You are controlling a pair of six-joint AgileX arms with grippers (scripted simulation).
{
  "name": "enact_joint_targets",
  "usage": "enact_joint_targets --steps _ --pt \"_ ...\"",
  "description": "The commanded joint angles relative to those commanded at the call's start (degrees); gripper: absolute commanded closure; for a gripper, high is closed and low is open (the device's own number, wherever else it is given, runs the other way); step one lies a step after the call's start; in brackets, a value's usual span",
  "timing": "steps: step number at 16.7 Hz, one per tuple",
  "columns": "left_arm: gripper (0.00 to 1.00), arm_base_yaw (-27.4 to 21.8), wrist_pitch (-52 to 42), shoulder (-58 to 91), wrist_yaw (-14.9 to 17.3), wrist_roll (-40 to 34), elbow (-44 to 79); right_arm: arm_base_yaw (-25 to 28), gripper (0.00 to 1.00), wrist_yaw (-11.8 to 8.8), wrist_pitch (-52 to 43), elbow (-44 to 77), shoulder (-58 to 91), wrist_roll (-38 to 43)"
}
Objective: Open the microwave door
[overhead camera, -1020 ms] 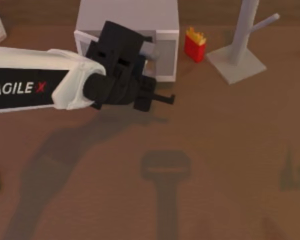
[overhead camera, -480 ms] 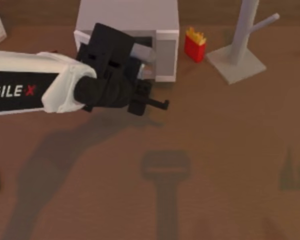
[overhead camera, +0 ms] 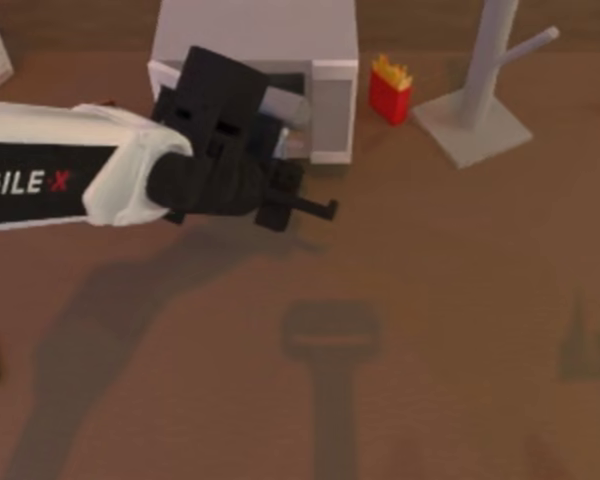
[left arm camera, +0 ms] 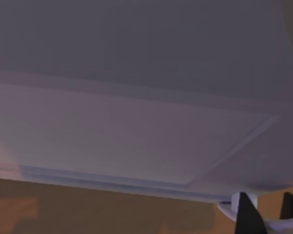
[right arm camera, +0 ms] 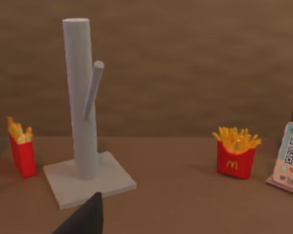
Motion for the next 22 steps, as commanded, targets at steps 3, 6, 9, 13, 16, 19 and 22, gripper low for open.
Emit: enact_joint_targets --steps 3,6,9,13,16,19,22 --pt "1.00 0.0 0.0 0.0 0.0 0.0 0.0 0.0 0.00 0.0 0.0 0.0 0.0 0.0" --pt "1.00 0.0 0.0 0.0 0.0 0.0 0.0 0.0 0.00 0.0 0.0 0.0 0.0 0.0" --pt "1.00 0.0 0.0 0.0 0.0 0.0 0.0 0.0 0.00 0.0 0.0 0.0 0.0 0.0" --pt "1.00 0.0 0.0 0.0 0.0 0.0 0.0 0.0 0.00 0.0 0.0 0.0 0.0 0.0" --pt "1.00 -0.5 0.0 0.1 0.4 -0.3 0.2 0.0 0.00 0.0 0.0 0.0 0.0 0.0" --pt "1.00 0.1 0.0 -0.4 1.3 1.0 -0.7 0.0 0.00 0.0 0.0 0.0 0.0 0.0" --pt "1.00 1.0 0.5 -1.5 2.7 2.9 -1.7 0.0 0.00 0.0 0.0 0.0 0.0 0.0"
